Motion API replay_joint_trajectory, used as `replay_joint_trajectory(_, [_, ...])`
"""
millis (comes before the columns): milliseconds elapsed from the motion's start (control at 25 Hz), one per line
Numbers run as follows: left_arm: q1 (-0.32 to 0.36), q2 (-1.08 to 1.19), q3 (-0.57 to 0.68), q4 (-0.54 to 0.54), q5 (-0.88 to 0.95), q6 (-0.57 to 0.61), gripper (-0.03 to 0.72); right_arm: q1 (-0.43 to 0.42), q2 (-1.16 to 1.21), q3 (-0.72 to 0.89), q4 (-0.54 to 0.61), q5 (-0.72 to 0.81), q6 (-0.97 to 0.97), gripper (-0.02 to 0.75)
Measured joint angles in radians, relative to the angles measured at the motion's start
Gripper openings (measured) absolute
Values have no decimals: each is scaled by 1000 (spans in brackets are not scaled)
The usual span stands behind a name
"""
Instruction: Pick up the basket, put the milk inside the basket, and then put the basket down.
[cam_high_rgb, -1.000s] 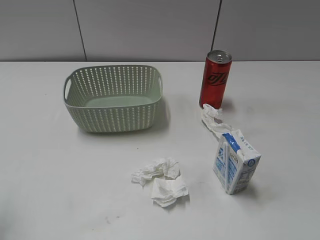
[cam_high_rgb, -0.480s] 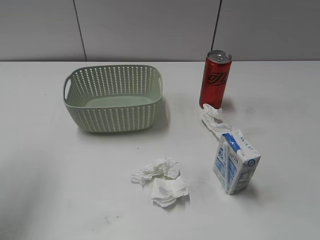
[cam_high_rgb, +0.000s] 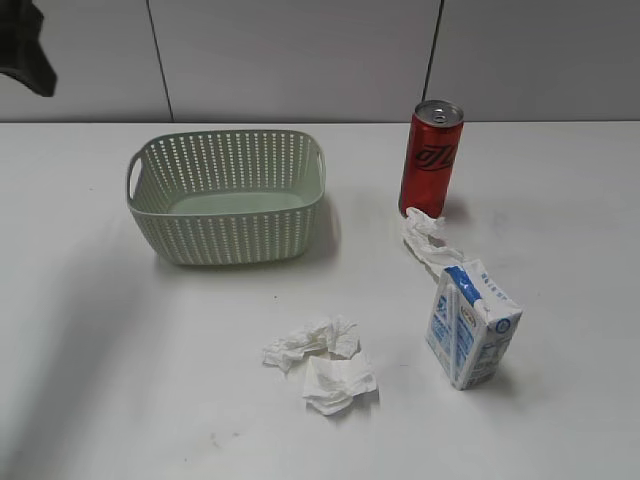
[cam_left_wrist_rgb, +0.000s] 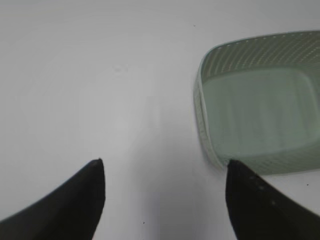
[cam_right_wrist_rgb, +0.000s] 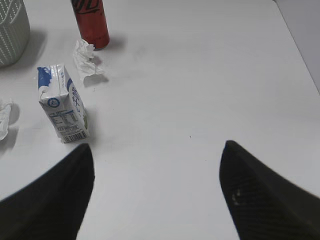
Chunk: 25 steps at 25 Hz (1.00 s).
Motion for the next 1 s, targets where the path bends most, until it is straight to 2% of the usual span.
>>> replay_joint_trajectory(240, [-59, 209, -106, 8, -15, 0, 575, 0, 0, 0, 0, 0, 0, 592])
replay_joint_trajectory(480, [-99, 384, -161, -2, -37, 0, 575, 0, 0, 0, -1, 0, 7, 591])
replay_joint_trajectory(640, [-107, 474, -164, -7, -61, -4, 575, 0, 0, 0, -13, 0, 21, 591])
replay_joint_trajectory(1000, [-107, 553, -164, -45, -136, -96, 569, 0, 0, 0, -16, 0, 26, 591])
